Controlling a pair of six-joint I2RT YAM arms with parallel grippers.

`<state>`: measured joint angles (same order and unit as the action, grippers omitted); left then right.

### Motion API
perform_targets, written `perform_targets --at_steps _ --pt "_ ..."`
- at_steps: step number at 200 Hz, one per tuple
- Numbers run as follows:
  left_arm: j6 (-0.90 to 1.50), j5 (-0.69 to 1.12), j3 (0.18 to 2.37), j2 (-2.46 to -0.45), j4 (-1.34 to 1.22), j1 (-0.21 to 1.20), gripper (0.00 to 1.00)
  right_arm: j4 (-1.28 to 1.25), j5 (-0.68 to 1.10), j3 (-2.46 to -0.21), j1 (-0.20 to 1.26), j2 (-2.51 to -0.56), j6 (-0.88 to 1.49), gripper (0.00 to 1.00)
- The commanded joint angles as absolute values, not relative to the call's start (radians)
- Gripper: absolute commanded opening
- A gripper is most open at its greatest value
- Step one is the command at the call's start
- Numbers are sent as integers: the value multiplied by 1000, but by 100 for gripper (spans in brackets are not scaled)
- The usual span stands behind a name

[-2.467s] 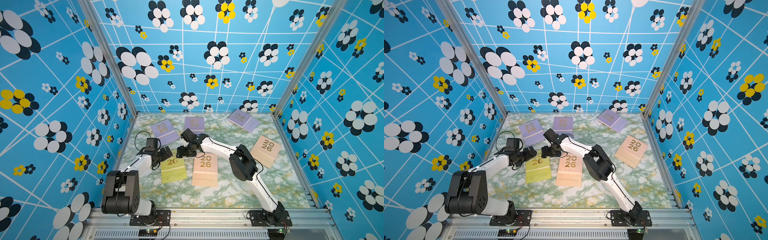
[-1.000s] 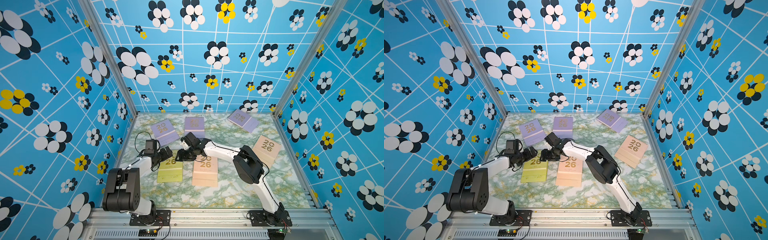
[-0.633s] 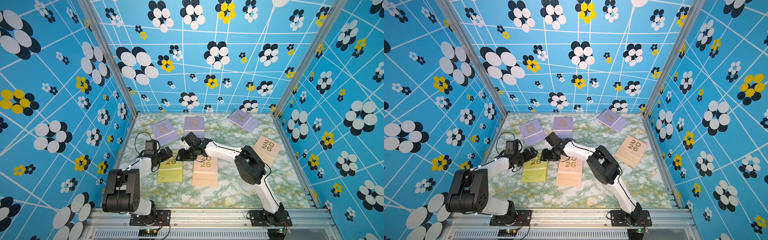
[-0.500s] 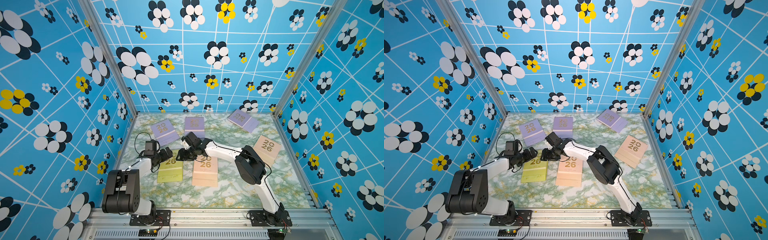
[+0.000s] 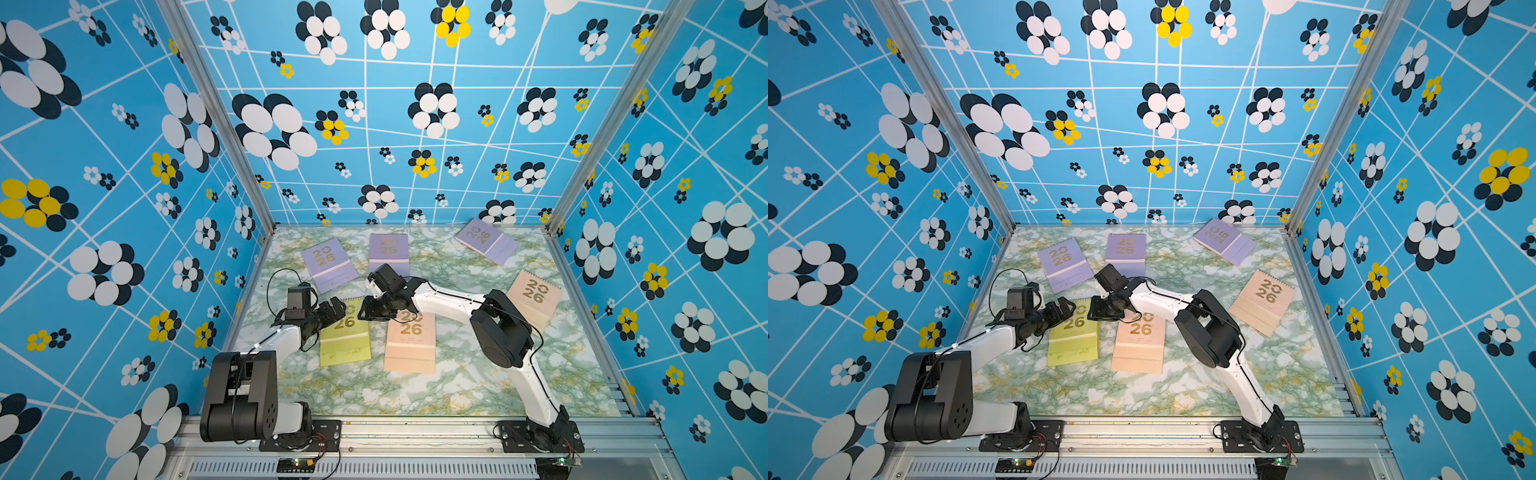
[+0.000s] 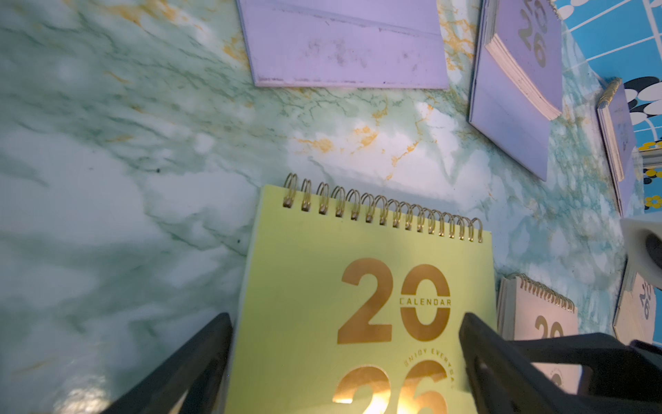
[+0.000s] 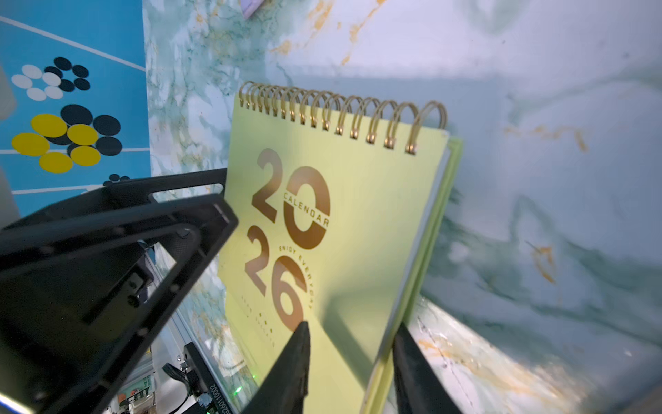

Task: Stack the calendars
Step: Pick up the calendar at the center of the board.

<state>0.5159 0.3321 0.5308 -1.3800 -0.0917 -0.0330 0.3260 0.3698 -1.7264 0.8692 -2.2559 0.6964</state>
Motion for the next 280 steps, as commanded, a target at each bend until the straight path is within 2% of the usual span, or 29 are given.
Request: perform_targets --at_steps 1,53,89,249,280 --pt "543 492 510 -1334 -181 -18 100 206 423 -1726 890 -2195 706 36" --pt "566 535 472 -1298 -256 -41 100 151 433 -1688 874 -2183 736 23" --pt "583 560 458 -1296 -302 -48 100 127 455 -1680 867 -2183 748 19" --pt "663 663 410 -1283 -526 -54 100 77 502 -1674 868 -2183 782 22" --pt "677 674 404 -1286 -554 -57 100 75 502 -1676 868 -2183 781 19"
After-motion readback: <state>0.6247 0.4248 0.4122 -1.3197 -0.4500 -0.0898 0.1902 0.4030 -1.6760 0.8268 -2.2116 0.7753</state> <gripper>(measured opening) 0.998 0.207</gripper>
